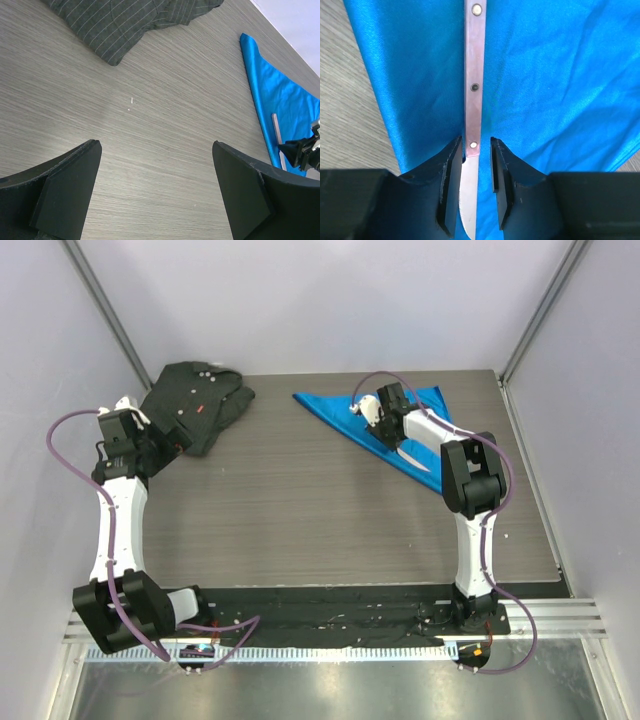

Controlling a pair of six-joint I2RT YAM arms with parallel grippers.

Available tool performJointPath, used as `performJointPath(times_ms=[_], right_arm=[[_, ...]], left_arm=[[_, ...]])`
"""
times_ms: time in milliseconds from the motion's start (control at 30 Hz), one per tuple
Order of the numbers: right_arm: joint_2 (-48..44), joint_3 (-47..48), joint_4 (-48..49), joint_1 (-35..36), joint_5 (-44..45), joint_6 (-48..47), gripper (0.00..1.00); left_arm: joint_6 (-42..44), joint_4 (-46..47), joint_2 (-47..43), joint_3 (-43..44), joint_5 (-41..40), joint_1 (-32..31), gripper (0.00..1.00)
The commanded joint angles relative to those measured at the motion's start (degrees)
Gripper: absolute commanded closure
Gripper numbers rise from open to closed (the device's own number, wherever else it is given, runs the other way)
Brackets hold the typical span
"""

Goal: Fold the napkin, place the utensils inside, and roll it up
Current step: Place the utensil onto the napkin, then fold the napkin

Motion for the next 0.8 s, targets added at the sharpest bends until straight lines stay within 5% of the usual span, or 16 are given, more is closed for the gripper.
performJointPath(times_ms=[0,333,767], right_arm=[[-2.8,1.1,1.4,-0.1,3.3,1.2,0.64],[-9.8,-3.6,10.3,0.8,2.5,12.1,0.63],[-6.8,-8.8,13.6,7.8,5.5,12.0,0.62]], left_arm=[[-0.4,2.3,-0.3,-0.2,1.1,0.3,0.00],[-0.6,2.4,-0.6,-0.3,1.2,0.4,0.00],[-0.7,2.5,-0.2,-0.3,1.3,0.4,0.00]])
